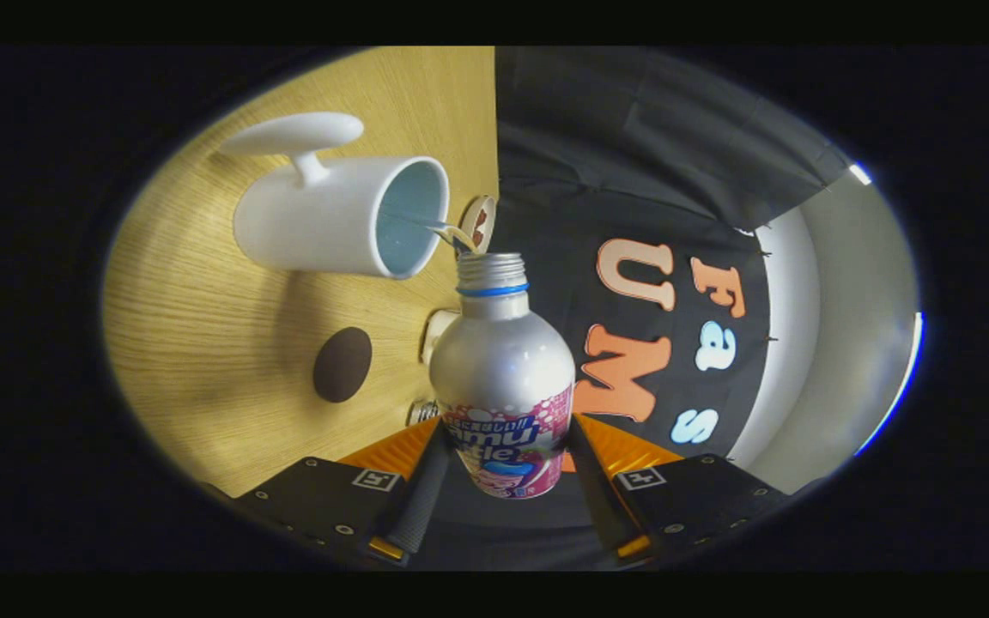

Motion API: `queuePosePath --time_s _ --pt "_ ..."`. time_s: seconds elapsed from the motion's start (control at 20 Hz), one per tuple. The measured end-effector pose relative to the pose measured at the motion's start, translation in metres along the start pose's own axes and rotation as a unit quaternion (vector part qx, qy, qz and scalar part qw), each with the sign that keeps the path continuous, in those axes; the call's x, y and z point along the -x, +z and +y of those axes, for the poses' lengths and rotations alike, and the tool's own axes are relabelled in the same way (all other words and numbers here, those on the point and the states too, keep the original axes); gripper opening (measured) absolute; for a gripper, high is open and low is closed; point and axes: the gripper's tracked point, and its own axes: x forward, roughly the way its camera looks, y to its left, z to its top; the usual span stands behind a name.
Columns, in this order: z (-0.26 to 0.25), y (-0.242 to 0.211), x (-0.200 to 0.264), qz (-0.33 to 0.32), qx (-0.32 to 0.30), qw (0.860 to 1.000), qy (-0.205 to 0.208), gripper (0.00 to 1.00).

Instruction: Take the bottle from table, then pour the juice into the cup, finally place the bottle on the coaster

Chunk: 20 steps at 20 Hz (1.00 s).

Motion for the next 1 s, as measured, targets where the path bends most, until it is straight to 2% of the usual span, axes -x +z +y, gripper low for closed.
queuePosePath --time_s 1.0 --pt "-0.0107 0.0030 -0.0008 -0.006 0.043 0.999 -0.024 0.76"
